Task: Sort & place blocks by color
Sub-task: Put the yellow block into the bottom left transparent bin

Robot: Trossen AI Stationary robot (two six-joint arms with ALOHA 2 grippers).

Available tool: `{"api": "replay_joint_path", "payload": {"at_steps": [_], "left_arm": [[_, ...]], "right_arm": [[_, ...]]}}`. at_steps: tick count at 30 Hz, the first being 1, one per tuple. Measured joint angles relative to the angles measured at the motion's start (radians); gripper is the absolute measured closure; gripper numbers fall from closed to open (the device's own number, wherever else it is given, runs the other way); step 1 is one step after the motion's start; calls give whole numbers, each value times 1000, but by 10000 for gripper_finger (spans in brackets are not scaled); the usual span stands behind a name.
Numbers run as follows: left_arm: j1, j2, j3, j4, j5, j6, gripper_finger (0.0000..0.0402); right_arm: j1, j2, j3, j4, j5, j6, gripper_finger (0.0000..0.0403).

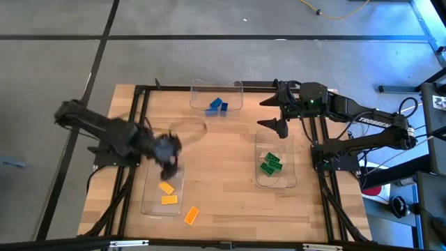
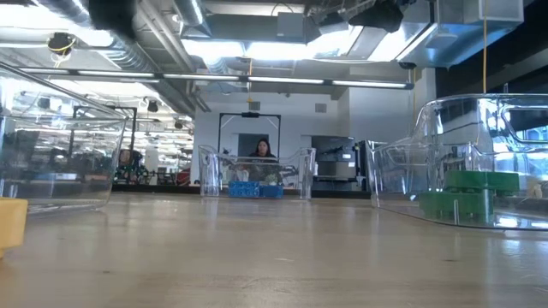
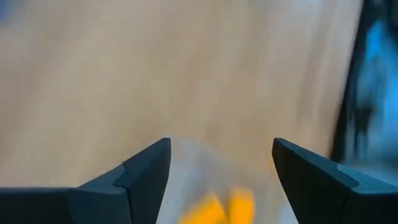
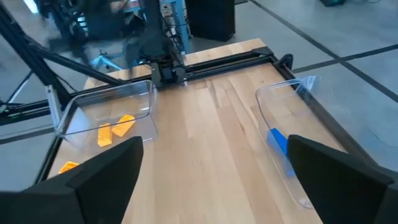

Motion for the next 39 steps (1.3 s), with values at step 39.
{"api": "replay_joint_path", "payload": {"at_steps": [39], "left_arm": [[41, 156, 132, 549, -7, 645, 138]], "right_arm": [[100, 4, 0, 241, 47, 184, 4]]}}
